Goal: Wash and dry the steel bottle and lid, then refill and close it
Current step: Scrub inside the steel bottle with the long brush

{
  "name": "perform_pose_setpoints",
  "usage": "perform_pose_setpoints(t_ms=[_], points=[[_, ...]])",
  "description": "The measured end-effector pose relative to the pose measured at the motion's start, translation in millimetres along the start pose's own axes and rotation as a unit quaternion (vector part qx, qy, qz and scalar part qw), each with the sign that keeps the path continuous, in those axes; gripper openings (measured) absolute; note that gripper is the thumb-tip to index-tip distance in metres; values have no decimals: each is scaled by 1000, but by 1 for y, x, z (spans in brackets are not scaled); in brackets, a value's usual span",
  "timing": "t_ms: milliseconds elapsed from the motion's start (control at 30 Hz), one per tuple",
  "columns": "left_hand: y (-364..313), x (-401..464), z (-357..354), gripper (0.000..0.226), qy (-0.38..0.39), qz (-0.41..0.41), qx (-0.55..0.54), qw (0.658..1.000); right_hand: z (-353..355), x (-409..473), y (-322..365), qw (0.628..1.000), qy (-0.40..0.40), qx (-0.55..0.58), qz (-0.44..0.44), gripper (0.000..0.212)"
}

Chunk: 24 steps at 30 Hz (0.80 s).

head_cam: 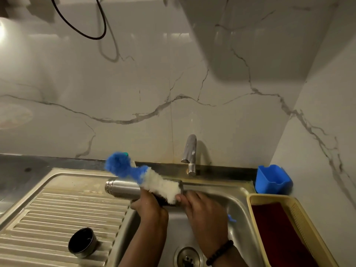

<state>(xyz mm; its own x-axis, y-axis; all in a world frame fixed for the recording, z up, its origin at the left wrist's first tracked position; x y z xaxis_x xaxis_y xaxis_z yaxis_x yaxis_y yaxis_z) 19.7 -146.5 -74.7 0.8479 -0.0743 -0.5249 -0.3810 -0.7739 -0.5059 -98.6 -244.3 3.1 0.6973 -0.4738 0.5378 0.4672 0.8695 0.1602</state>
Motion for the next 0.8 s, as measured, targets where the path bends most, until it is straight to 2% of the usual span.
perform_pose_setpoints(t_ms=[100, 167, 233, 333, 433, 500, 633, 733, 800], points=[[2, -8, -2, 65, -9, -5, 5, 1000, -7, 14, -1, 996, 92, 16, -13, 35], [4, -10, 2, 64, -20, -4, -7, 1000, -2, 20, -4, 993, 114, 34, -22, 38], [2, -7, 5, 62, -36, -3, 8, 999, 0, 19, -1, 993, 116, 7, -5, 47], [-2, 1, 6, 54, -44, 12, 48, 998, -1, 5, 7, 994, 110, 1, 14, 75], [-4, 2, 8, 59, -48, 3, 58, 997, -17, 5, -6, 991, 119, 49, -29, 88], [-3, 4, 6, 65, -22, 8, 45, 999, -24, 12, -21, 984, 137, 89, -76, 83], [4, 3, -7, 64, 49, 90, 3, 995, -31, 9, -39, 950, 193, 206, -133, 54], [5, 0, -20, 50, 85, 130, -17, 988, -31, -8, -40, 911, 191, 314, -187, 52], [9, 0, -20, 48, 94, 139, -6, 986, -31, -16, -40, 902, 173, 339, -205, 51]])
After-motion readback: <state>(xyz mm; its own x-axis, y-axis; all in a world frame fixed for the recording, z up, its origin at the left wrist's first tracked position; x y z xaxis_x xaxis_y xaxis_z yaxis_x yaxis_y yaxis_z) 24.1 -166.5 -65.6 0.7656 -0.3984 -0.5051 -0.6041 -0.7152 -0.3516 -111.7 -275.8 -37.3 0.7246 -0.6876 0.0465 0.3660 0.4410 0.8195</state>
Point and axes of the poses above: each hand's wrist, its own x-axis towards the middle knuckle, its own z-axis out of the back of the hand, y = z × x, the point moved 8 cm from there along x, towards the middle knuckle, and after that the axes turned 13 degrees about -x, right-handed, at the moved point
